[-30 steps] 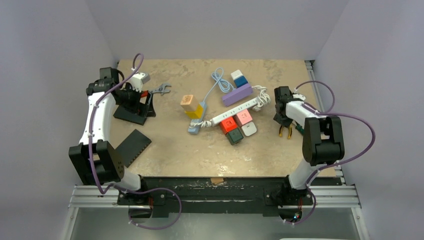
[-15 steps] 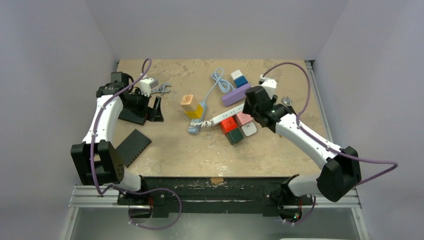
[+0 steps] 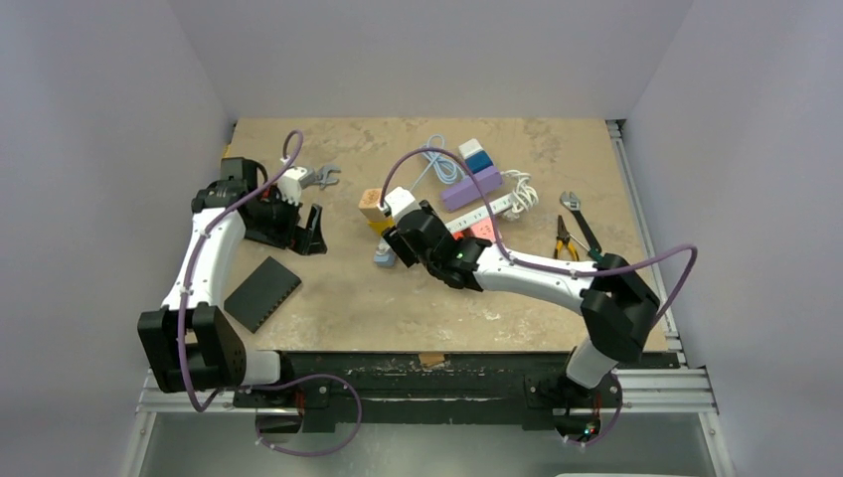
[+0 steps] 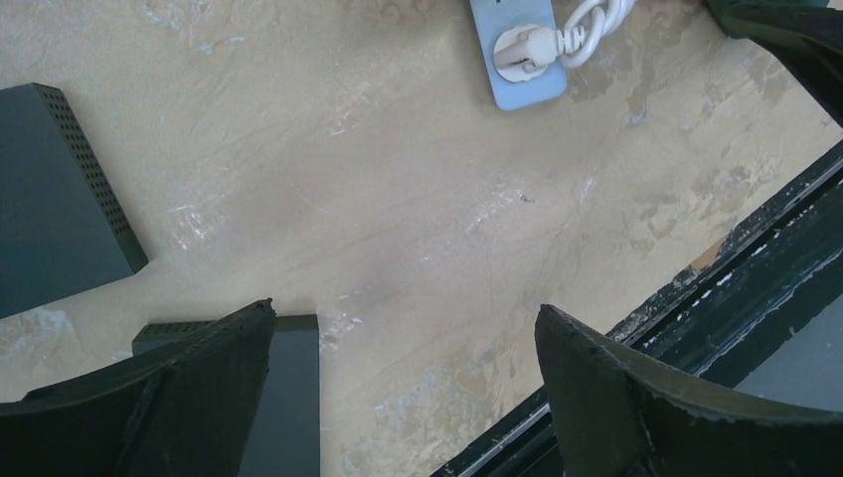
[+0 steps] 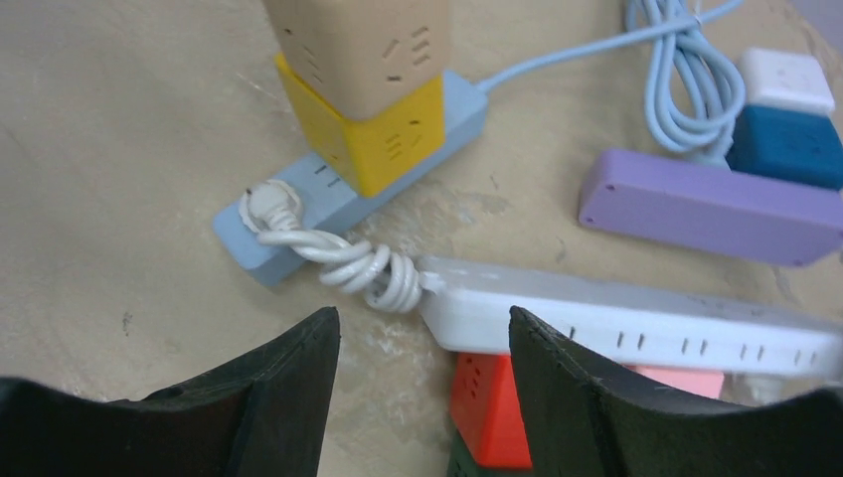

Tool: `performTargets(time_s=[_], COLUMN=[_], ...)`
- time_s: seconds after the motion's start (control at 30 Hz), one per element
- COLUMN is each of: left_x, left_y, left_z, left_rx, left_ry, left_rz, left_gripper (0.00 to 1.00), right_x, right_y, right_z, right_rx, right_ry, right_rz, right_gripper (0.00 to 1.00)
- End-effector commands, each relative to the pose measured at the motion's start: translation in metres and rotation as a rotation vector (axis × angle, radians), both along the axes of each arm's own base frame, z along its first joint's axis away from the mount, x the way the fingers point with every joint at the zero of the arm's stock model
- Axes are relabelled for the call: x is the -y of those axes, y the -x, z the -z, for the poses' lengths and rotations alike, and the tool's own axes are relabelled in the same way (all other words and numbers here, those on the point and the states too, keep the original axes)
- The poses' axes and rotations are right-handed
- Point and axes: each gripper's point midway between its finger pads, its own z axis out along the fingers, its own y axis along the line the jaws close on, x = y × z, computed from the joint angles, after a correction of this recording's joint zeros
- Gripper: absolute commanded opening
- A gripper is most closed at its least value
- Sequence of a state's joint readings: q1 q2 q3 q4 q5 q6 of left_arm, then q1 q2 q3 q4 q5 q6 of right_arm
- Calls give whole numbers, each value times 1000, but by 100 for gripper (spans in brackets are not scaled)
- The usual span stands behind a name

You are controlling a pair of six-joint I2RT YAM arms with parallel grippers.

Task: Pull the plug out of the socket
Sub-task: Pick up the socket from the center of the board.

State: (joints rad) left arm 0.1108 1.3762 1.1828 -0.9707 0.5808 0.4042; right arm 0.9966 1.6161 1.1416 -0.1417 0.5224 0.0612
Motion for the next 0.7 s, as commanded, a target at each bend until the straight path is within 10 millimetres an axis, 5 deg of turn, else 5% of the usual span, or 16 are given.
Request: performTargets(time_s=[0.0,0.2,0.53,0.67], left_x=[-1,-1,-3,-7], left_y=[2,4,3,0], left_z=[-10,-19,-29,-33], left_rx=[96,157,211,227], left_ry=[-20,1,-14,-40], left_rz=[15,0,17,29], left_gripper=[100,100,100,100], right_x=[-48,-76,-77,-78], right_y=[-15,-1,1,-8], right_z=[-27,6,58,69], right_rx=[108,22,-59,-65], right_ry=[-19,1,89,120], right_rz=[-219,-387,-406,-372], right_gripper=[61,60,51,39])
